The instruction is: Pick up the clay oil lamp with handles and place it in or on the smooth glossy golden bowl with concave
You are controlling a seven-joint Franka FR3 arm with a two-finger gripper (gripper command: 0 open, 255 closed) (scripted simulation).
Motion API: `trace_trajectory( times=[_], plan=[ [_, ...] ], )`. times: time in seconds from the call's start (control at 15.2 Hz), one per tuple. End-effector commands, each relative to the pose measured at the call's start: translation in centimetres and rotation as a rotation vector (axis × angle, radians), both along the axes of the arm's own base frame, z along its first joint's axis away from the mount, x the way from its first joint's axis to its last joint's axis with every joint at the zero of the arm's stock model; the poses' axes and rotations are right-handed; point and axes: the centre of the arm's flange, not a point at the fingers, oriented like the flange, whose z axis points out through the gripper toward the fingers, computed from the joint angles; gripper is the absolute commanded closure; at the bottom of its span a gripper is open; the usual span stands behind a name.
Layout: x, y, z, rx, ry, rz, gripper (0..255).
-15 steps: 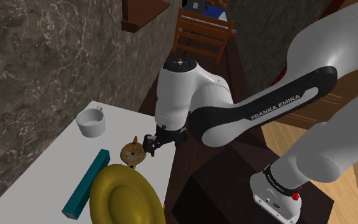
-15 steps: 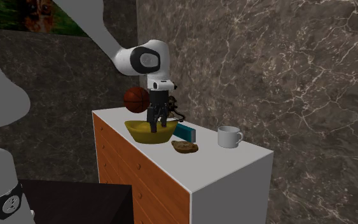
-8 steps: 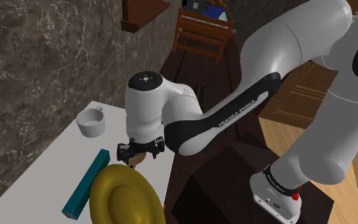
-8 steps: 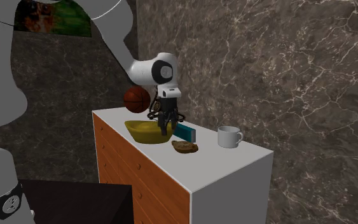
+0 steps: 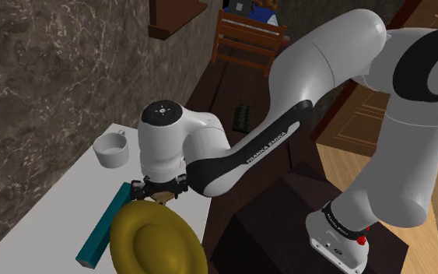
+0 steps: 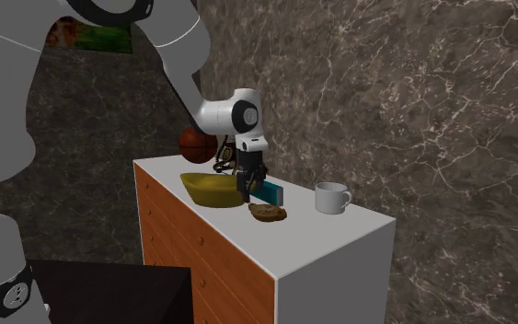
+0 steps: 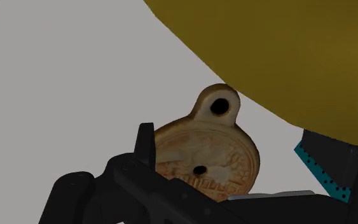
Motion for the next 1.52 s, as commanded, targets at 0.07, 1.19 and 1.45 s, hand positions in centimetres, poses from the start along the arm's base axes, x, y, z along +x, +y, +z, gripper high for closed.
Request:
trace_trajectory(
  times=[0.07, 1.19, 1.45],
  plan=[
    [-0.8, 0.0, -2.4, -0.012, 0.018, 0.011, 0],
    [-0.8, 0.0, -2.4, -0.012, 0.018, 0.011, 255],
    [-0.8, 0.0, -0.2, -0.012, 0.018, 0.011, 255]
  ],
)
